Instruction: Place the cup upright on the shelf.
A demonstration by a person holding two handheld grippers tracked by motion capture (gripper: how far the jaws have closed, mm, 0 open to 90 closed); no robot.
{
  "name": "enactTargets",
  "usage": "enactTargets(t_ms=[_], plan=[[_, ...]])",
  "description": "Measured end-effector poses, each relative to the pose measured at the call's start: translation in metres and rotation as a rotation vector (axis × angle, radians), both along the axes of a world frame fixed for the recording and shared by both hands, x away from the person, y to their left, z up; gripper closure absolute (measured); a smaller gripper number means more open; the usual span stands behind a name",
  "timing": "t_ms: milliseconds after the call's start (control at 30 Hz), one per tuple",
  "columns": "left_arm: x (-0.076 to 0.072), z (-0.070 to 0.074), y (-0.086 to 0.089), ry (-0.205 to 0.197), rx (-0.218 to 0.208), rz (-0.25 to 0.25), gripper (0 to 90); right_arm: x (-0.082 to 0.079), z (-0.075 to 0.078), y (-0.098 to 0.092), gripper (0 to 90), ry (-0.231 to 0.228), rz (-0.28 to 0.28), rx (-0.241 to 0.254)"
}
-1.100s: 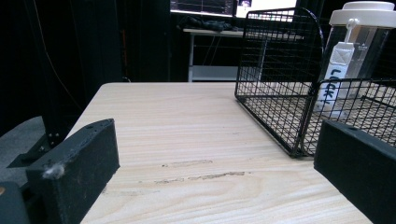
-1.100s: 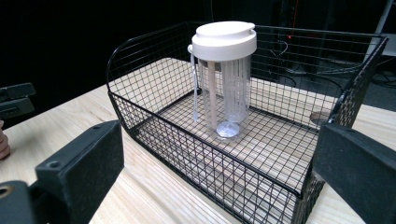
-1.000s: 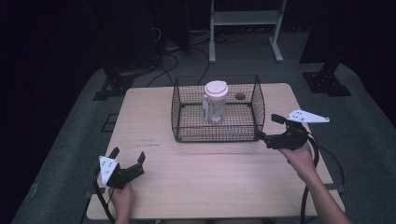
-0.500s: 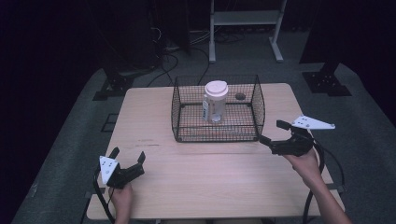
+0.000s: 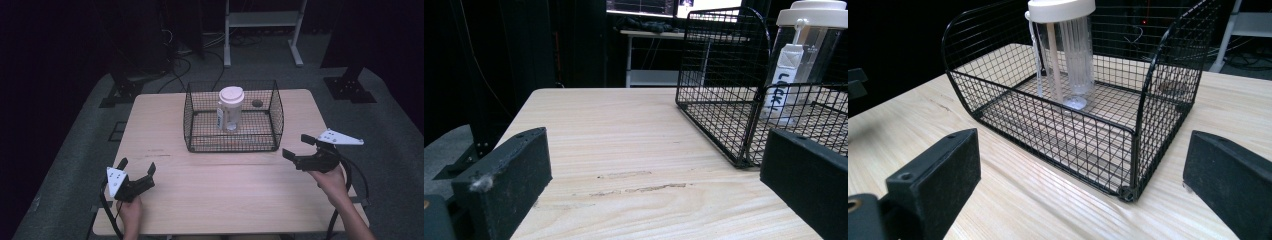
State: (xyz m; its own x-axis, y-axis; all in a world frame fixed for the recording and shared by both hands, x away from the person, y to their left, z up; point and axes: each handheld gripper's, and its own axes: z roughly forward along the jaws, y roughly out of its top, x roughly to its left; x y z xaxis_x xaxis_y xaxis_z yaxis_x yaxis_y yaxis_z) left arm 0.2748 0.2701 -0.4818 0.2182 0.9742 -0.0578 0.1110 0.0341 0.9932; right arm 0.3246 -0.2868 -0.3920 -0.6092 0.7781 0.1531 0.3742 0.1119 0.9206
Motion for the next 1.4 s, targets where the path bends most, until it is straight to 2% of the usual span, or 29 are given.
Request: enactTargets(t_ms=[867,1000,1400], plan=[[0.0,0.0,0.001,0.0,-0.006,0.001,0.0,-0.021,-0.022,-0.019,1.2,0.02,-0.037,0.015],[0.0,0.0,0.001,0.0,-0.008,-0.001,0.0,-0.026,-0.026,-0.021,1.2,0.03,-0.032,0.04],[0.0,0.0,0.001,0.003,-0.011,-0.003,0.0,-0.037,-0.033,-0.022,1.1,0.02,-0.043,0.042]])
